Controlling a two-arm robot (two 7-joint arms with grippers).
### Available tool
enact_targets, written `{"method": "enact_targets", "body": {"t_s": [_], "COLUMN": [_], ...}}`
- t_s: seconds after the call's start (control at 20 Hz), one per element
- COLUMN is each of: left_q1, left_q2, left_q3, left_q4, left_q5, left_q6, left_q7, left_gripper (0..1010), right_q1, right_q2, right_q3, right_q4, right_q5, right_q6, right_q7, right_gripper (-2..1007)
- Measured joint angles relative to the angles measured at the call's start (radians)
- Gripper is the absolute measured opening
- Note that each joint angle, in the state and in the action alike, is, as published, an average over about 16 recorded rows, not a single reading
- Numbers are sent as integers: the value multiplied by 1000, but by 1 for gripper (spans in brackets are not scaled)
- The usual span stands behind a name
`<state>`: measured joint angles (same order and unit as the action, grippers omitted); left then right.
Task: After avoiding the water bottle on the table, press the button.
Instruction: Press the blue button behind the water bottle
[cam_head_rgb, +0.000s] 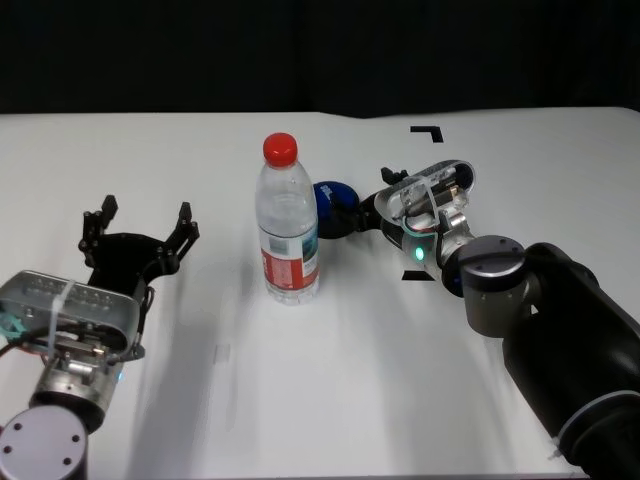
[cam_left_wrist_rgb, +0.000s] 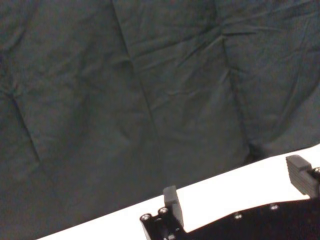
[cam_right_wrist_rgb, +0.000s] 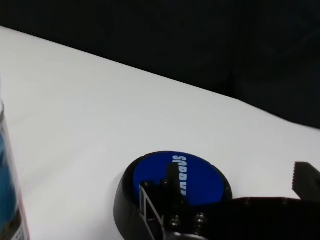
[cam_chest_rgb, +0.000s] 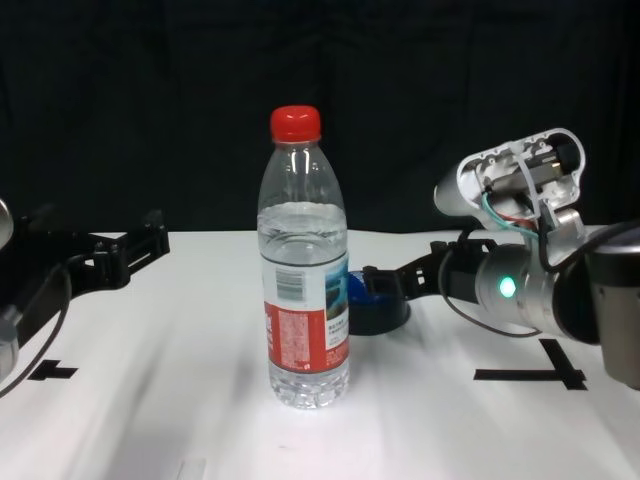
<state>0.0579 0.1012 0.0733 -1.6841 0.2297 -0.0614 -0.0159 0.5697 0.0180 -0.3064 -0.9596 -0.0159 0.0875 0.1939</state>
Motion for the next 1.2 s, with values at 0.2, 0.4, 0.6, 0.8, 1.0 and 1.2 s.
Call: {"method": "enact_targets", "body": {"t_s": [0.2, 0.4, 0.6, 0.8, 1.0, 1.2], "left_q1": [0, 0, 0, 0, 0, 0], "left_q2": [0, 0, 0, 0, 0, 0], "left_q3": [0, 0, 0, 0, 0, 0], "left_q4": [0, 0, 0, 0, 0, 0], "left_q5": [0, 0, 0, 0, 0, 0], "left_q6": [0, 0, 0, 0, 0, 0], "left_q7": [0, 0, 0, 0, 0, 0], "left_gripper": [1003, 1003, 1003, 1003, 1003, 1003], "right_q1": [-1, -2, 0, 4, 7, 4], "right_q2": [0, 0, 0, -1, -2, -1], "right_q3": [0, 1, 3, 7, 11, 15], "right_q4": [3, 5, 9, 12, 6, -16], "right_q5": [-3, -5, -4, -2, 2, 8], "right_q6": [9, 14, 13, 8, 0, -7], "right_q7": [2, 4, 5, 6, 6, 7], "right_gripper": [1003, 1003, 1003, 1003, 1003, 1003]}}
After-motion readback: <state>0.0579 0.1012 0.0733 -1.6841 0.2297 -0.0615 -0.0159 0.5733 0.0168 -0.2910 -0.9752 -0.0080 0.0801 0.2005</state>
